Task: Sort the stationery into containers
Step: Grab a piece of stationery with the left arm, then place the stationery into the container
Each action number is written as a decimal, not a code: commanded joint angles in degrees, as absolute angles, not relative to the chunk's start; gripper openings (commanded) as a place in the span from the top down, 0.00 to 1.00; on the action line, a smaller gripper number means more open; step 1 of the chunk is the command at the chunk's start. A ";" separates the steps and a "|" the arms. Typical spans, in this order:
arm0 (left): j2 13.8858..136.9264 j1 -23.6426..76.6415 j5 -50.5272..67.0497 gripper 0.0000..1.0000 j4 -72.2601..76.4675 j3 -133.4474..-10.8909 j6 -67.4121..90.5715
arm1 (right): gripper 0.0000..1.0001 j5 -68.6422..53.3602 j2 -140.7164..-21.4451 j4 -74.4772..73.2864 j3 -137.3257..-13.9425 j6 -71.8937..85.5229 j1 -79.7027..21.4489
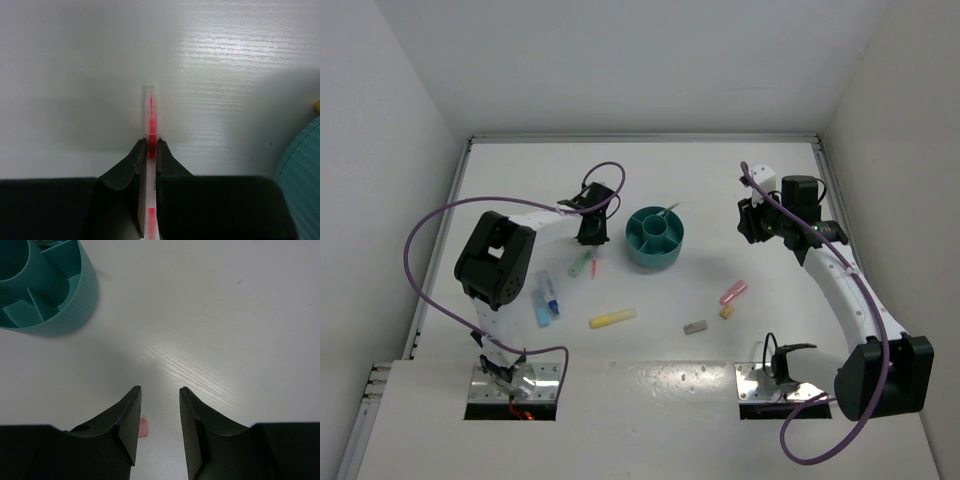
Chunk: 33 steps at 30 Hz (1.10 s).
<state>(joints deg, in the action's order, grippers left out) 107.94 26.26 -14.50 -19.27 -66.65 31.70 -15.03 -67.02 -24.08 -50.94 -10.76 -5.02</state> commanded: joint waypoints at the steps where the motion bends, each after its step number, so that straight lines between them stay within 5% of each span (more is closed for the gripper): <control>1: 107.41 26.72 -15.47 0.97 -21.45 -68.46 31.38 | 0.63 -15.56 -65.65 -22.32 -52.29 -11.34 -5.01; 9: 91.51 25.58 -9.85 1.00 -12.14 -67.94 30.59 | 0.63 -15.56 -65.65 -22.32 -52.29 -11.34 -5.01; 15: 79.39 25.58 -0.21 1.00 12.26 -59.00 25.84 | 0.66 -15.56 -65.65 -22.32 -52.29 -11.34 -5.01; 16: 78.67 25.58 1.30 1.00 16.83 -57.32 26.54 | 0.97 -16.08 -65.65 -22.32 -52.29 -11.34 -5.01; 25: 94.11 25.58 19.23 1.00 45.95 -63.01 31.38 | 1.00 -16.97 -66.18 -22.85 -52.29 -13.00 -5.01; 33: 105.90 25.58 23.99 1.00 45.62 -72.07 26.81 | 1.00 -16.96 -66.70 -22.85 -52.29 -13.54 -5.01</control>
<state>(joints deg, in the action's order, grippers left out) 105.58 25.80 19.84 39.94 -68.75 29.61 -16.08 -67.02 -24.16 -50.94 -12.51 -4.99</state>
